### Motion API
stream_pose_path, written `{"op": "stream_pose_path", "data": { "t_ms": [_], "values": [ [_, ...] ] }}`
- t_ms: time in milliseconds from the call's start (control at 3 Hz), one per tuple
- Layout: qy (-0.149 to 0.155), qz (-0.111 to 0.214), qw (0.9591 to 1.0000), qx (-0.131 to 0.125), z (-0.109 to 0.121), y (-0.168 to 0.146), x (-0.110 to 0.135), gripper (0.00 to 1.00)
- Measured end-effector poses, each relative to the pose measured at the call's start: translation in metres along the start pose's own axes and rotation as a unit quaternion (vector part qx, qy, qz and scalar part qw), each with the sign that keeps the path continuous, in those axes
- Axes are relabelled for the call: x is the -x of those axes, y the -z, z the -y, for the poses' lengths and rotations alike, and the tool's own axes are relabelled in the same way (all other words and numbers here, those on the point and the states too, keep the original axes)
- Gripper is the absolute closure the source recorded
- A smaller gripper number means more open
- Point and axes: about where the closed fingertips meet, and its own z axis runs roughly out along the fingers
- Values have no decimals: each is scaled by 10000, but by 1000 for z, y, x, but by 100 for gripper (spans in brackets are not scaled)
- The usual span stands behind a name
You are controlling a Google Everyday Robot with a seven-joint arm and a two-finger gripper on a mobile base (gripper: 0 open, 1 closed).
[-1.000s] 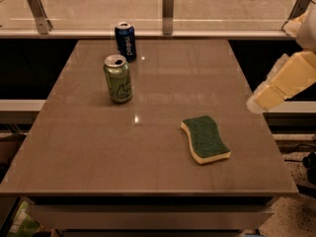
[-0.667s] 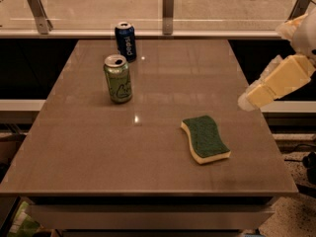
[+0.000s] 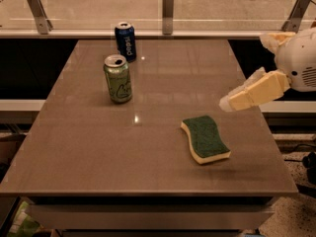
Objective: Pick green can
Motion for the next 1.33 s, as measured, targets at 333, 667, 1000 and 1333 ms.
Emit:
{"op": "stream_pose_path", "data": {
  "t_ms": [333,667,1000,1333],
  "values": [
    [-100,699,9975,-12,-9,-25,9,0],
    [-113,759,9970,-32,-10,-31,13,0],
    [-154,897,9958,99,-14,-43,17,0],
    [-183,1027,9939,357,-31,-65,18,0]
  ]
}}
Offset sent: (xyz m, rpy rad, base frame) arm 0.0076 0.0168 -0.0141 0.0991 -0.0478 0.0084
